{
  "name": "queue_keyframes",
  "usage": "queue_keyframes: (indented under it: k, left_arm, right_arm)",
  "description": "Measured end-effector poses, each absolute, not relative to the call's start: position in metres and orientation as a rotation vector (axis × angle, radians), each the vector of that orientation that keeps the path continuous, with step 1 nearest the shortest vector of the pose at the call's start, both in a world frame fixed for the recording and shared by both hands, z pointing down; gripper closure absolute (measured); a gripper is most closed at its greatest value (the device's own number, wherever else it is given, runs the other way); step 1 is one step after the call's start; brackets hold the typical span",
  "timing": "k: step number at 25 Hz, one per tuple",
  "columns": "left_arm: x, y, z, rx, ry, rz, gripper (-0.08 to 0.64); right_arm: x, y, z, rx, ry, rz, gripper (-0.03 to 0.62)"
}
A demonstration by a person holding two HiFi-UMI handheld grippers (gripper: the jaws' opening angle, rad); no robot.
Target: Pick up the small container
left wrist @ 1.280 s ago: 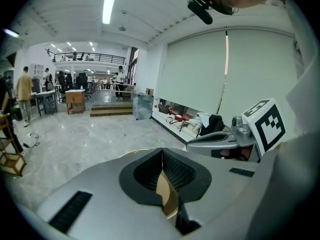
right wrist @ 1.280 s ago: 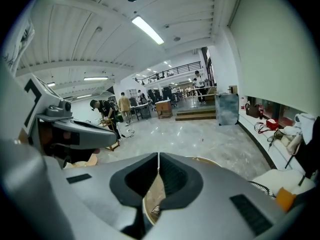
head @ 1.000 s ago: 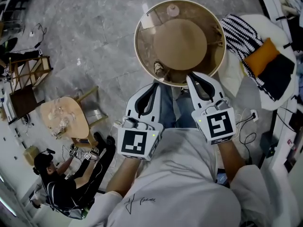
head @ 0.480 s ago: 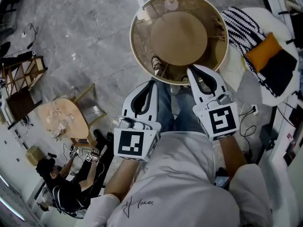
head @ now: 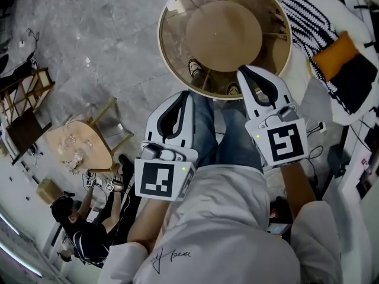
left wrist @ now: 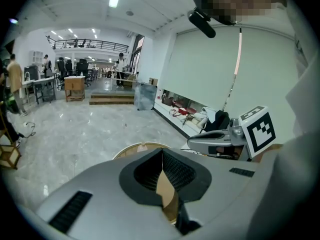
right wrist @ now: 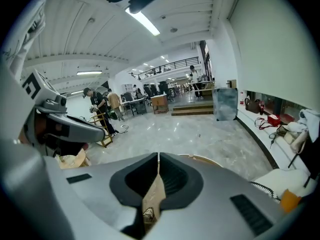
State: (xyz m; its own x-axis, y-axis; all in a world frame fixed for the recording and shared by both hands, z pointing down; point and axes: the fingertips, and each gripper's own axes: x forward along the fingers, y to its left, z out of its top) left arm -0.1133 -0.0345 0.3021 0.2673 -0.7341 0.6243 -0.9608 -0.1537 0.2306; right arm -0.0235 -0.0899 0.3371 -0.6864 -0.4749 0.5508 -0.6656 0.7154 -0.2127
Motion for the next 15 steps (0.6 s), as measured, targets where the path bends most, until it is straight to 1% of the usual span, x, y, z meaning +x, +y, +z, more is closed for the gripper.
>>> queue_keyframes:
  k: [12,15]
  left_arm:
    - [-0.122,-0.057,0.338,1.973,-1.477,0.453,0.541]
    - [-0.124,-0.064,0.347,1.996,-1.492,0.497,0.541]
  right_arm:
    - [-0.043,-0.104,0.373,0.886,-2.454,0.579,0.574]
    - [-0.045,-0.110,0.382,0.900,-2.455,0.581,0.574]
